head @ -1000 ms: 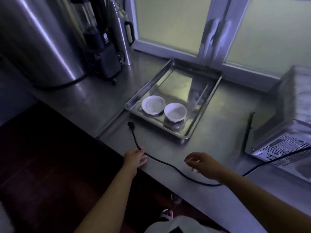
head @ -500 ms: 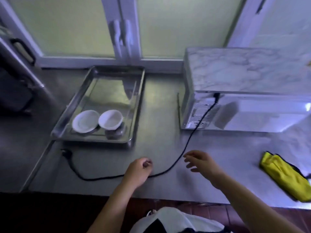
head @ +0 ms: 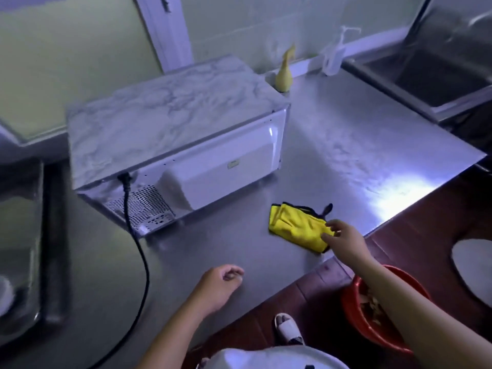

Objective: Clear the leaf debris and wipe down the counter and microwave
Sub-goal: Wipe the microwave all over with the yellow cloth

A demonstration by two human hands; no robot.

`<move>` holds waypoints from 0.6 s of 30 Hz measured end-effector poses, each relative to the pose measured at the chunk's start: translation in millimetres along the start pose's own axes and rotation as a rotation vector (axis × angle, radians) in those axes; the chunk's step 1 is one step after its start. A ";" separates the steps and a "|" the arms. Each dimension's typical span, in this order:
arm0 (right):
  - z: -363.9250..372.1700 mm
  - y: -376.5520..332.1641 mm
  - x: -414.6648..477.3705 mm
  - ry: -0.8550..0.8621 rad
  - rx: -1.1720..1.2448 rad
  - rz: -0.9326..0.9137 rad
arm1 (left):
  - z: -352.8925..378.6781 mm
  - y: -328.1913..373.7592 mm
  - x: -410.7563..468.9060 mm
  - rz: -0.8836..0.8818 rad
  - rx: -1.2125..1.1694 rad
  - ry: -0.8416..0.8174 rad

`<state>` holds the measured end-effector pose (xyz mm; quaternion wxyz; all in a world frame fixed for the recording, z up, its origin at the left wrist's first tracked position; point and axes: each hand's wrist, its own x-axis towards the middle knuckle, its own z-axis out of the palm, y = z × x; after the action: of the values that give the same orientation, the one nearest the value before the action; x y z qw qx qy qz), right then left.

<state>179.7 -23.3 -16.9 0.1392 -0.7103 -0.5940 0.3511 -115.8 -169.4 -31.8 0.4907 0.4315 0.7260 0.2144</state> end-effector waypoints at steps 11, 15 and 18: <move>4.2 23.2 74.1 -0.205 -0.163 -0.080 | 73.4 93.0 106.4 -0.047 -0.050 0.152; 3.8 29.4 76.0 -0.237 -0.029 -0.181 | 88.8 110.8 130.4 -0.124 -0.134 0.129; -2.3 34.8 84.0 -0.246 0.030 -0.288 | 92.1 115.6 140.3 -0.152 -0.105 0.189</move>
<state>211.1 47.4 -64.7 0.1250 -0.5674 -0.6969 0.4206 -5.5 -0.4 -60.1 0.4569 0.3268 0.7873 0.2541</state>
